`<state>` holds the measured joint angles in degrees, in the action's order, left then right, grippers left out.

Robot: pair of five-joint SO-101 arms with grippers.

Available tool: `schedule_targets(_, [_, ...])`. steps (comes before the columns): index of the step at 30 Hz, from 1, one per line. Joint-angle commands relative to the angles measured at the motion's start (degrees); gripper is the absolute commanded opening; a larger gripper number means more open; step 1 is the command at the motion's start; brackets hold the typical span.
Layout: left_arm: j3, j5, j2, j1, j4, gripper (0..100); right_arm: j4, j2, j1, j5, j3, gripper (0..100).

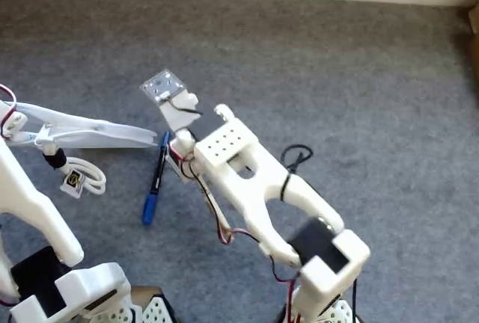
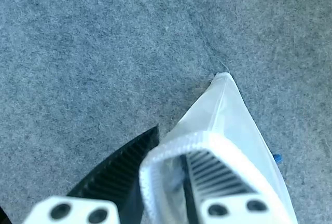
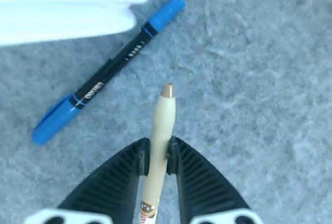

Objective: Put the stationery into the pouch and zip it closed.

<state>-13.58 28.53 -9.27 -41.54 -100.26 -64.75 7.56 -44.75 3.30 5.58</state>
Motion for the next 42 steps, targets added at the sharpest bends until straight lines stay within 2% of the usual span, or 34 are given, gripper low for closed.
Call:
schedule_targets(1, [-0.04,0.35,-0.13,1.63,-0.18,8,8.92,-9.80,-0.57,1.05,6.02,0.5])
schedule_targets(7, [-0.04,0.44,-0.22,1.63,-0.18,8,16.22,-22.99,-0.31,1.05,13.05,0.5])
schedule_targets(14, [-0.04,0.44,-0.22,1.63,-0.44,8,19.91,-35.12,-0.31,1.14,14.90,0.5])
schedule_targets(29, [-0.48,0.35,-0.40,1.71,-0.26,8,39.43,-43.91,-0.04,0.88,14.37,0.5])
schedule_targets(35, [-1.45,0.26,-0.40,7.34,-0.35,8,41.54,-44.18,0.48,0.79,14.29,0.5])
schedule_targets(42, [-3.47,-3.60,-0.40,13.93,-0.62,8,41.63,-45.49,0.57,0.79,14.29,0.5])
